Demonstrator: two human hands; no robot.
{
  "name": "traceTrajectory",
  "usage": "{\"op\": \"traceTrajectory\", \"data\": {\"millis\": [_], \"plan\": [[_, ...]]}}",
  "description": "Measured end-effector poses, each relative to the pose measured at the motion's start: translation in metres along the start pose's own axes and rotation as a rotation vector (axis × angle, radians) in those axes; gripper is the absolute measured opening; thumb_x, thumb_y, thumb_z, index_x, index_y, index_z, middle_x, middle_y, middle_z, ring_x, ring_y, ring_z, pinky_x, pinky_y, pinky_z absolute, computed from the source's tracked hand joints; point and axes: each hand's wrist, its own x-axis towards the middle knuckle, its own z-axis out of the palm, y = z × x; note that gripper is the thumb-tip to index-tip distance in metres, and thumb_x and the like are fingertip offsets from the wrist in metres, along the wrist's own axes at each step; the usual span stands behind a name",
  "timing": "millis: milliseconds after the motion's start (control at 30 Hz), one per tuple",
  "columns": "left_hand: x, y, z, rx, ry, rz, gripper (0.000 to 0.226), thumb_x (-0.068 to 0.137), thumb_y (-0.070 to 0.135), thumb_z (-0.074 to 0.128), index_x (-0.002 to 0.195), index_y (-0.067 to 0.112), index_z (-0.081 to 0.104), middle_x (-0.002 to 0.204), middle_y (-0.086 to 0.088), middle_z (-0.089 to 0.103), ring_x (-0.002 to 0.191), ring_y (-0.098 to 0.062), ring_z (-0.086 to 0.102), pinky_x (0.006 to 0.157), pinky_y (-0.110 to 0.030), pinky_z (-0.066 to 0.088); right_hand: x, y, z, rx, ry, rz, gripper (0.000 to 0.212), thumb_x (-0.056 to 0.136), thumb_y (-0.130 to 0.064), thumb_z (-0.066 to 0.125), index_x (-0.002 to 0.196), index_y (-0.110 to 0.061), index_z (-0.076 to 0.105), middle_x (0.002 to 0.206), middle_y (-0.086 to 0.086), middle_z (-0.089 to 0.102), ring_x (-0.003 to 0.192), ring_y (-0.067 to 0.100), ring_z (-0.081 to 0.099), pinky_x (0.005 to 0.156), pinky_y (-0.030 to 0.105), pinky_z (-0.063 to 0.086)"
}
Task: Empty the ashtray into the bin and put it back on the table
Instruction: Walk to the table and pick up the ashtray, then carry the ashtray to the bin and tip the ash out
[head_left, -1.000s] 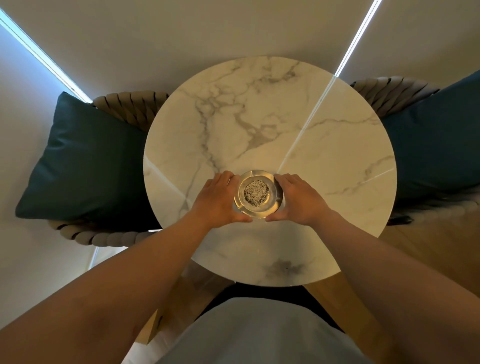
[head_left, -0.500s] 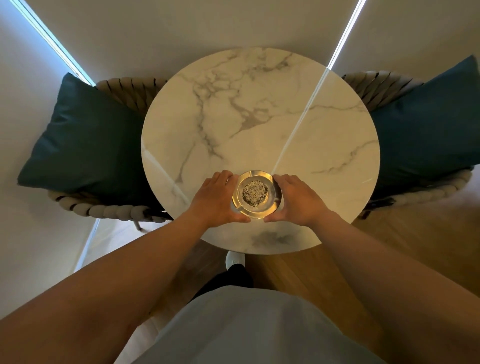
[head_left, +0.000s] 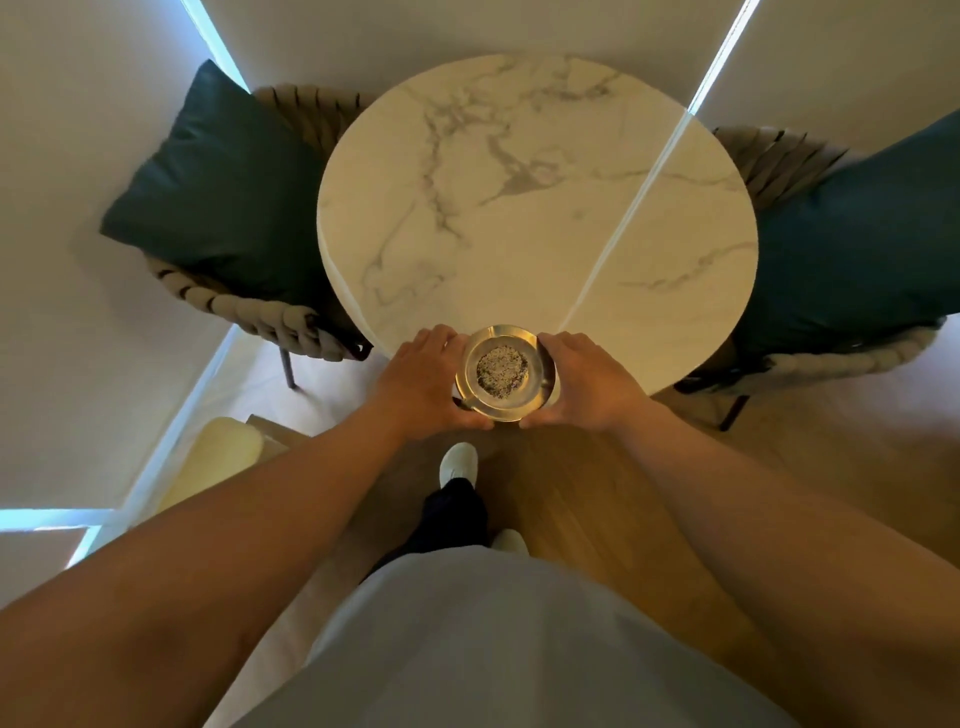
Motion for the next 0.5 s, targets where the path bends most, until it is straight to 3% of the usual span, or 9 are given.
{"op": "traceTrajectory", "data": {"millis": [500], "plan": [[-0.109, -0.038, -0.015, -0.031, 0.097, -0.234, 0.109, 0.057, 0.078, 0.071, 0.139, 0.015, 0.038, 0.135, -0.005, 0.046, 0.119, -0.023, 0.045, 0.104, -0.042, 0.040, 0.014, -0.088, 0.036, -0.077, -0.124, -0.195, 0.098, 0.053, -0.060, 0.088, 0.130, -0.019, 0.044, 0.125, 0.004, 0.056, 0.114, 0.024, 0.048, 0.095, 0.041, 0.046]]}}
